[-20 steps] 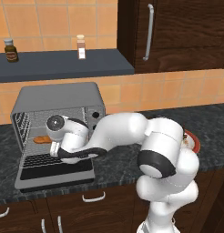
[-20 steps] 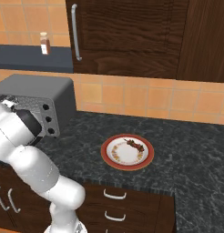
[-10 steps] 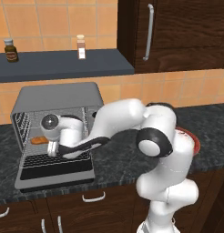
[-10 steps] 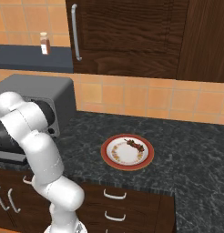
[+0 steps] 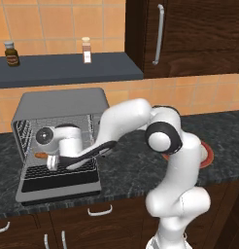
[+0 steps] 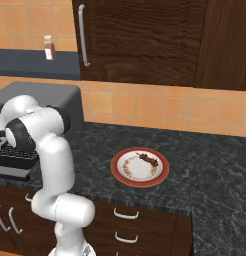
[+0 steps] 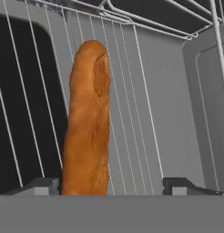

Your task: Pick up the kebab skewer and baguette bread, and place them inside the toaster oven. Close the toaster oven door and start by setting the timer.

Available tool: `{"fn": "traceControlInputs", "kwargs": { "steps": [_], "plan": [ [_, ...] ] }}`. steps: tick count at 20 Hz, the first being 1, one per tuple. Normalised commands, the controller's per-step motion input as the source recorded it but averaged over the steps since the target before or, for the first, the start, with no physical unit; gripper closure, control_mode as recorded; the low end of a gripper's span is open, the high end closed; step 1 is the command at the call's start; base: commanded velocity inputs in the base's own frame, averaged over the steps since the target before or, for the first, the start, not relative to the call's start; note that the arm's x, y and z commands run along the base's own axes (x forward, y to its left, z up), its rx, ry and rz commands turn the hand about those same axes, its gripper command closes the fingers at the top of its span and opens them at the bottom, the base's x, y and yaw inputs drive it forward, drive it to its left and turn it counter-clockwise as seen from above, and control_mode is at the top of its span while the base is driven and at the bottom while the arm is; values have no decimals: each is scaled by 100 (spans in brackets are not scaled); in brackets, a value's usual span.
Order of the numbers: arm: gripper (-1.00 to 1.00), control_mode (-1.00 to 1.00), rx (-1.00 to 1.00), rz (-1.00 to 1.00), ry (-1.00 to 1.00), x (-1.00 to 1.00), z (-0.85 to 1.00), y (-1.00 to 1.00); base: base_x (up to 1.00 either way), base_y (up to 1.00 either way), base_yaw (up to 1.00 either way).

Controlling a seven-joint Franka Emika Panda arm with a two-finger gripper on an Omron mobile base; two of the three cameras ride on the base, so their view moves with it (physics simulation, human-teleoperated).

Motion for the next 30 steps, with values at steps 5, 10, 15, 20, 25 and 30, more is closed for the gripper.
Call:
{"fn": "traceControlInputs", "kwargs": {
  "steps": [5,10,15,20,25,30],
  "plan": [
    [-100,-100,0,0,0,-7,8,0,0,0,0],
    [-100,-100,0,0,0,-14,34,-27,0,0,0],
    [-100,-100,1,-4,0,-62,15,-67,0,0,0],
    [-100,-100,23,-17,0,-73,42,-98,0,0,0],
    [-100,-100,26,-23,9,-47,60,-100,0,0,0],
    [-100,-100,17,-11,0,-49,38,-100,0,0,0]
  ]
}}
